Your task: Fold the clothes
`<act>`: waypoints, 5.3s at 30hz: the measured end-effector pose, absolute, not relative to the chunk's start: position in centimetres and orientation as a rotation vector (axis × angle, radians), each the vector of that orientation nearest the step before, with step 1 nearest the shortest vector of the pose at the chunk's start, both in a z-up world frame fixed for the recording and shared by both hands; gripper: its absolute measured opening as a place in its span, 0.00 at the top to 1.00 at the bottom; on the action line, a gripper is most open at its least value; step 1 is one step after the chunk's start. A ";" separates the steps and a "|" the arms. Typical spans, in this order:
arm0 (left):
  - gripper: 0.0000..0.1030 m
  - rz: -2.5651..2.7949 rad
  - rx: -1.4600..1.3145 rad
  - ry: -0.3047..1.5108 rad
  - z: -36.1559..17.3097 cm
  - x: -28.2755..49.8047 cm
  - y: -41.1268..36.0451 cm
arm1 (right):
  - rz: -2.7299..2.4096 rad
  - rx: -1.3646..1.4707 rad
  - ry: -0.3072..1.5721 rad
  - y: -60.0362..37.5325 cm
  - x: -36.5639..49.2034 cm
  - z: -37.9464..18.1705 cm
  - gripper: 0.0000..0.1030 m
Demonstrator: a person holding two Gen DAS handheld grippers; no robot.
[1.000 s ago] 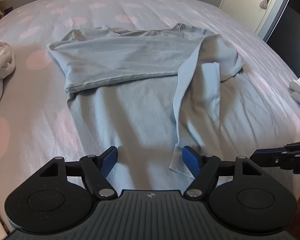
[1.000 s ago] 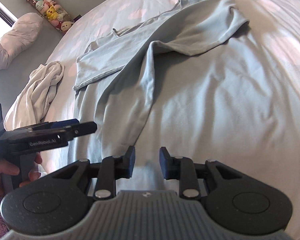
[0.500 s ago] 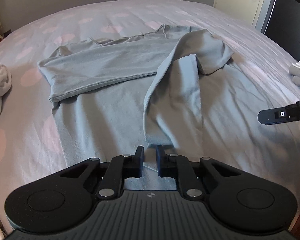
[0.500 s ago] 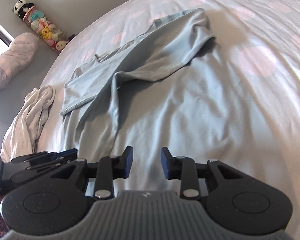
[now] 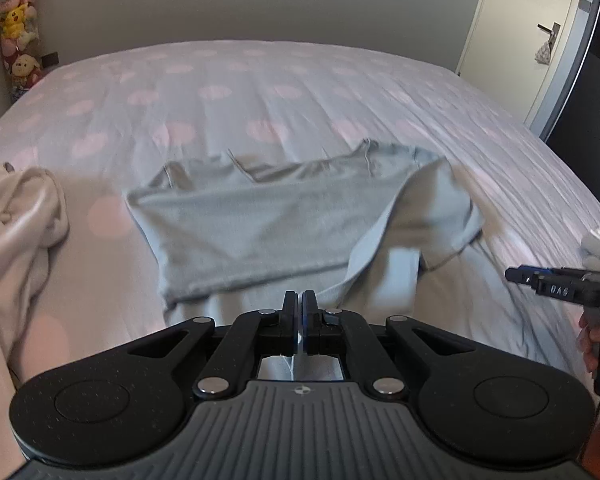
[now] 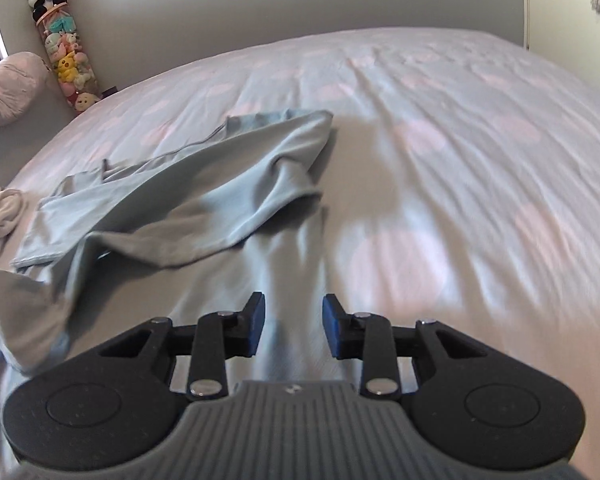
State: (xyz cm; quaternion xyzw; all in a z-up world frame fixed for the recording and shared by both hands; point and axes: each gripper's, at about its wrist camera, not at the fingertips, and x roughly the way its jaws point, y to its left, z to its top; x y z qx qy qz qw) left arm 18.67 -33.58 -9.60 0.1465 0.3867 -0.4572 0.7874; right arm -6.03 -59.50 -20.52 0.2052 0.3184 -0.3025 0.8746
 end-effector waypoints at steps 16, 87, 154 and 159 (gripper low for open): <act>1.00 -1.165 0.387 0.664 8.1 19.8 -48.3 | -0.546 0.308 0.548 -65.2 -2.2 -23.2 0.72; 1.00 -0.944 0.273 0.719 10.5 23.9 -47.5 | -0.608 0.350 0.505 -66.8 -1.3 -23.7 0.91; 0.98 -0.941 0.088 0.966 -13.5 32.4 -34.8 | -0.466 0.354 0.772 -80.3 11.1 -18.6 0.61; 0.99 -0.959 0.096 0.940 -12.9 32.5 -35.3 | -0.379 0.291 0.848 -80.1 13.5 -19.9 0.98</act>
